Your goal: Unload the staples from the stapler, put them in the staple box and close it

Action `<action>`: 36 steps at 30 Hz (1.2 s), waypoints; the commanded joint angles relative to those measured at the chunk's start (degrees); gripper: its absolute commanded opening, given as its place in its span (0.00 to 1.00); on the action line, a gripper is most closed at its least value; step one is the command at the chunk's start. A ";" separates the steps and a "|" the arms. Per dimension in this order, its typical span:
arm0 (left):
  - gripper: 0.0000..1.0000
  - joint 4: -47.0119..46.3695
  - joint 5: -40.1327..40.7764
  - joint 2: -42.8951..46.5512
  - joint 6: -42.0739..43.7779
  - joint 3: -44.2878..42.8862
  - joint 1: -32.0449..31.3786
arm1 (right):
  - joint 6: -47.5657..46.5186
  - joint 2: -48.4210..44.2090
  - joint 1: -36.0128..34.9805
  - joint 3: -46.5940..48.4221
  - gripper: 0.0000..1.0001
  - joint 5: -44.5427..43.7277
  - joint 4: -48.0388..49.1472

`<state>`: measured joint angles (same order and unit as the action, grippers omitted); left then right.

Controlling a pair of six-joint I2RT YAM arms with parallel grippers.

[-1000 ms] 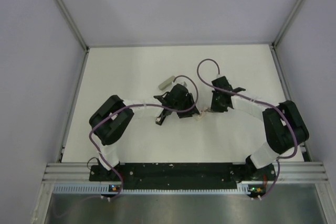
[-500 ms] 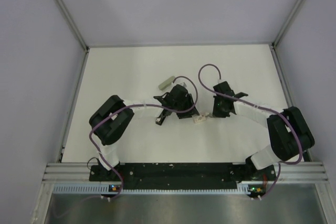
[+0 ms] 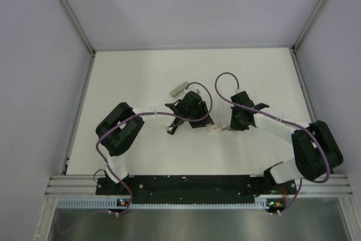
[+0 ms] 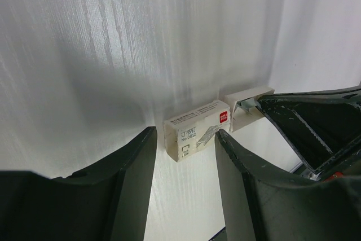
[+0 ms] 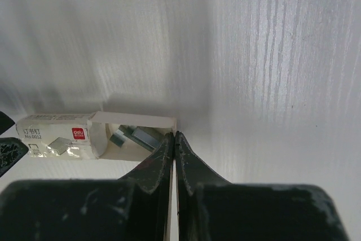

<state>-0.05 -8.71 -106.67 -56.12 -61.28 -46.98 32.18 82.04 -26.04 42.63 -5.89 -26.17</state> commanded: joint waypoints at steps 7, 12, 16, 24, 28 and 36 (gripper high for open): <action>0.51 -2.85 -1.40 -0.29 -0.04 -0.07 -0.30 | 1.13 -1.89 -2.78 -0.36 0.00 -0.44 0.07; 0.51 -2.58 -1.57 -0.38 -0.22 0.54 -0.57 | 1.30 -1.97 -3.23 -1.23 0.00 -1.14 0.25; 0.51 -2.76 -1.40 0.15 -0.31 1.68 -0.57 | 1.57 -2.15 -3.49 -2.11 0.00 -1.58 0.33; 0.51 -3.11 -1.13 0.50 -0.48 2.56 -0.57 | 2.18 -1.97 -4.80 -1.85 0.00 -2.02 0.69; 0.51 -2.76 -0.96 0.76 -0.40 2.65 -0.57 | 2.18 -1.27 -5.16 -0.97 0.00 -2.19 0.34; 0.51 2.25 2.73 4.45 1.62 3.27 -0.57 | 1.22 -1.97 -5.16 0.17 0.00 -4.22 -1.34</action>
<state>-1.08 -8.91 -106.39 -56.36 -59.22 -47.42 33.65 81.21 -30.65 40.95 -7.66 -26.37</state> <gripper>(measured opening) 0.508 0.006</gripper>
